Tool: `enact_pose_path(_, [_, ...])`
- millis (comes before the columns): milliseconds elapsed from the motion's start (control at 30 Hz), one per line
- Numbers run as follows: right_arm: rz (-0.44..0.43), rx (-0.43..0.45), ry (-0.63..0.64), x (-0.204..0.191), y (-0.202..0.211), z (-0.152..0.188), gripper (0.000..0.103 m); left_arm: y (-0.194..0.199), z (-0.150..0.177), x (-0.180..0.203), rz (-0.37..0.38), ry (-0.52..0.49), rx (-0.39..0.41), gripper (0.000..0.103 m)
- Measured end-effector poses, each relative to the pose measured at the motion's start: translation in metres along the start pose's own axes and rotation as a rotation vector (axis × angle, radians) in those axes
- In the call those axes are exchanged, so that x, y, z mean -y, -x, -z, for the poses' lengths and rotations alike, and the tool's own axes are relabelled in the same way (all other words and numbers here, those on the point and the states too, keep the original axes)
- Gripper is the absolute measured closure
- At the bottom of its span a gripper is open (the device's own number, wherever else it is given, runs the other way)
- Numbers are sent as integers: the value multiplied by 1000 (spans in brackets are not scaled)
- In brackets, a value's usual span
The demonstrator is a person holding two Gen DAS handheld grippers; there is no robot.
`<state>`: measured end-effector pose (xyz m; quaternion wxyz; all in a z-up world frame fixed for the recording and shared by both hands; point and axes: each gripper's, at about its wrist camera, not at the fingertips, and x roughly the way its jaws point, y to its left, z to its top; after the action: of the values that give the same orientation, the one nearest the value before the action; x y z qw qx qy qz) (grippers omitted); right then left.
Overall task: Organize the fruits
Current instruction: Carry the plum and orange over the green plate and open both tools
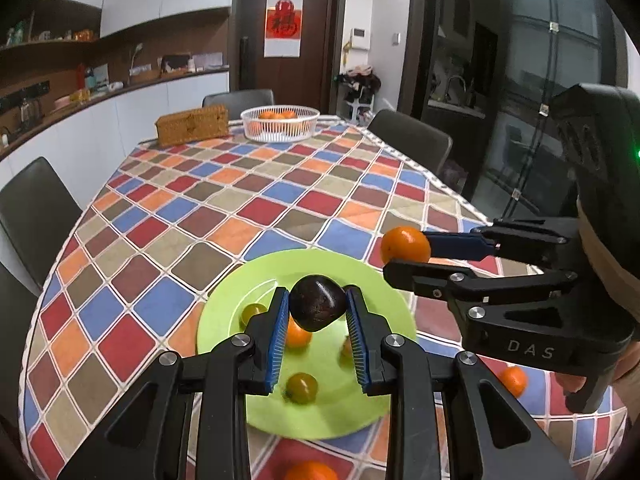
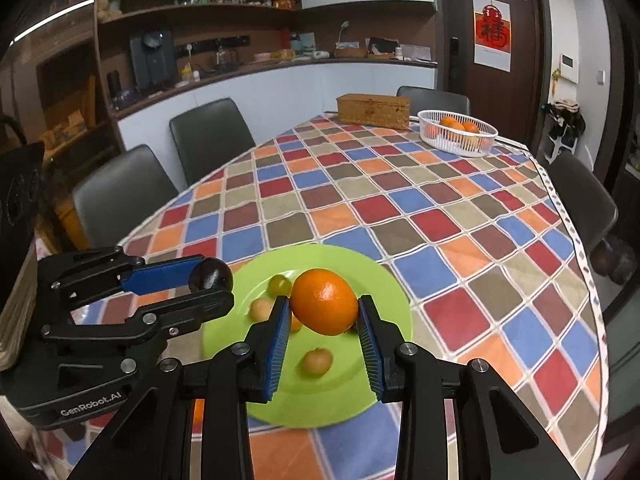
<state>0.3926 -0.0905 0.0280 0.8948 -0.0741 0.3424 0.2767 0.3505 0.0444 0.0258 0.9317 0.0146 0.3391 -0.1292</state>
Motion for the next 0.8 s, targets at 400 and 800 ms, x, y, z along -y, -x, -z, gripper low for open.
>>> enact_pose_path(400, [20, -126, 12, 18, -63, -14, 68, -65, -9, -25, 15, 39, -137, 74])
enact_pose_path(800, [21, -203, 29, 15, -99, -2, 68, -91, 0, -38, 7, 57, -209, 73])
